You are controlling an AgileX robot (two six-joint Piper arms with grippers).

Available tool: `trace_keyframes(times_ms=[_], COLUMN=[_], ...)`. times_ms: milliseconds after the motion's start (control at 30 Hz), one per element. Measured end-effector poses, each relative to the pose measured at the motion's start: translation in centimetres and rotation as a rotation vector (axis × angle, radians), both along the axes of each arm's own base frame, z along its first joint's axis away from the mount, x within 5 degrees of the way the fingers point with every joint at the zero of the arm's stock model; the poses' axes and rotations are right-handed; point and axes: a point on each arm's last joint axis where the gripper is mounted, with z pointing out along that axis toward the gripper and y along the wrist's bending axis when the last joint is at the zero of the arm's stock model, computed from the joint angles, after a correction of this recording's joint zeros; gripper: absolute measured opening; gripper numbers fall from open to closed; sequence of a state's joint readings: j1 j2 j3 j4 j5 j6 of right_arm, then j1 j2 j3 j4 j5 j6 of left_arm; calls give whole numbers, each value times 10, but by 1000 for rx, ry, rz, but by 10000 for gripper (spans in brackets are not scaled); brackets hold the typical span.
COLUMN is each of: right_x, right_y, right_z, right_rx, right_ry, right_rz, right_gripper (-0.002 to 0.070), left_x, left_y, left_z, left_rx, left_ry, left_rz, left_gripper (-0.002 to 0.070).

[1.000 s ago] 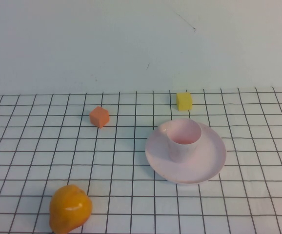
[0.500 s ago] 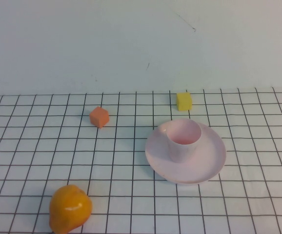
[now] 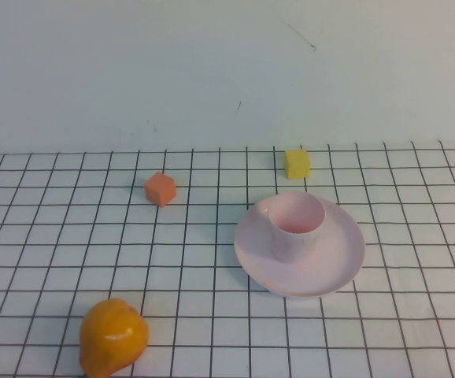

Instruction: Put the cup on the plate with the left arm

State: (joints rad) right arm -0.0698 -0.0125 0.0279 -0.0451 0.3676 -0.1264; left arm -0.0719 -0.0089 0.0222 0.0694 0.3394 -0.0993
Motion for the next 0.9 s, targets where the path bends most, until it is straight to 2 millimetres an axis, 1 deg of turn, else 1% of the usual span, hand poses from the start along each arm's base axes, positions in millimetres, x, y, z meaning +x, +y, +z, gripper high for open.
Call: trace_keyframes(times_ms=[467,900], right_x=[0,0], right_y=[0,0], right_z=[0,0], right_rx=[0,0], right_ry=[0,0], right_rz=[0,0], right_gripper=[-2,-2], left_x=[0,0], left_y=[-3,-4], left_z=[0,0], left_rx=[-45,-38], left_ry=[4,4], left_rz=[-32,-40], left_gripper=[-2,-2])
